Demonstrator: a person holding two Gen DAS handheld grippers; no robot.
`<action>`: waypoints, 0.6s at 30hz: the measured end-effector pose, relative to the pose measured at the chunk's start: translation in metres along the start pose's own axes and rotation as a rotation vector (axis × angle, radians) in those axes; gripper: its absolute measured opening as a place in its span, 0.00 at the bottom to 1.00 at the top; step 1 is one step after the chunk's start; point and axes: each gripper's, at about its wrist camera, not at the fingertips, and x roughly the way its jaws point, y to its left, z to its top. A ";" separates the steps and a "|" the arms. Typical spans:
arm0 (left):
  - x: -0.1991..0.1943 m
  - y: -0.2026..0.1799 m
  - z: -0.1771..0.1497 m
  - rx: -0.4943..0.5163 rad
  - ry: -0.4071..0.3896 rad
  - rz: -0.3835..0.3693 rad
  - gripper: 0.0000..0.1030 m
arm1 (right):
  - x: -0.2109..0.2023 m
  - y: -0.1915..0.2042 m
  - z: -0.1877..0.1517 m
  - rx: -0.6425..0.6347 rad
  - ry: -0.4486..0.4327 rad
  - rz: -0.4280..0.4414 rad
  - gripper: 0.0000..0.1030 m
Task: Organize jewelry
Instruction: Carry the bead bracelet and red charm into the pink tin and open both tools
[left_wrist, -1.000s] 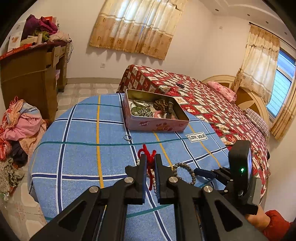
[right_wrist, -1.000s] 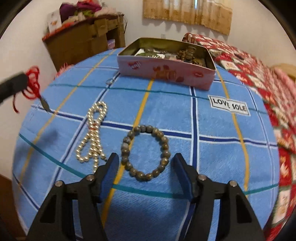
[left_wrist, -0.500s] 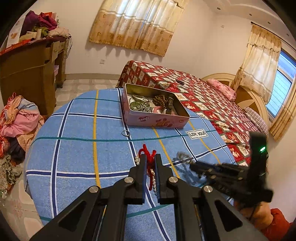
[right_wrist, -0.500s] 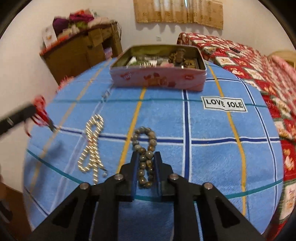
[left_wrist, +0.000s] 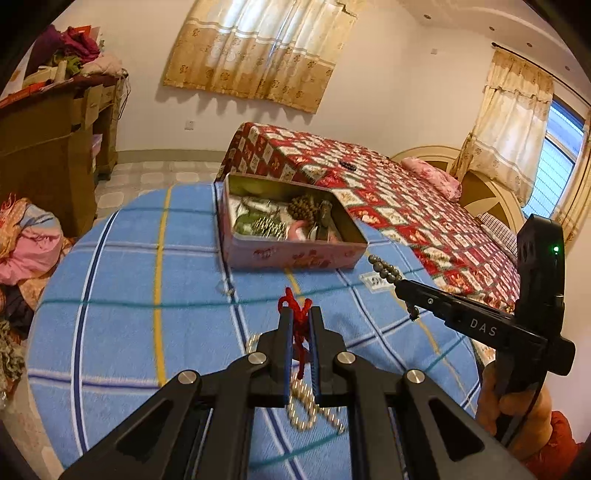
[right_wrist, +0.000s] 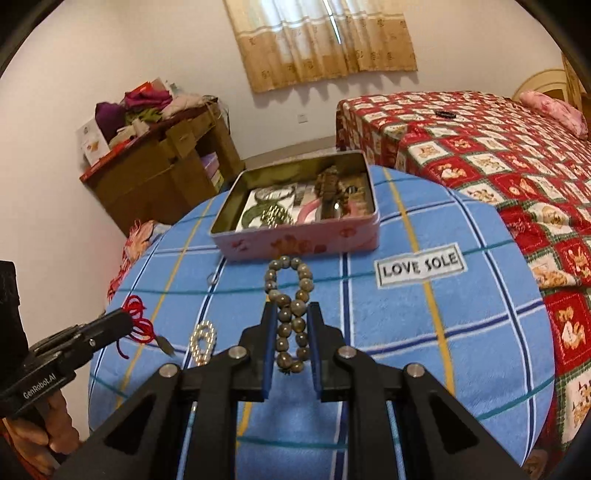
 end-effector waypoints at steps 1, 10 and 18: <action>0.002 -0.001 0.004 0.003 -0.007 -0.003 0.07 | -0.001 -0.001 0.003 0.003 -0.011 0.003 0.18; 0.027 -0.004 0.033 0.005 -0.056 -0.019 0.07 | 0.010 -0.004 0.036 0.014 -0.091 -0.007 0.18; 0.056 -0.004 0.067 0.018 -0.103 0.001 0.07 | 0.031 -0.002 0.060 0.007 -0.161 -0.031 0.18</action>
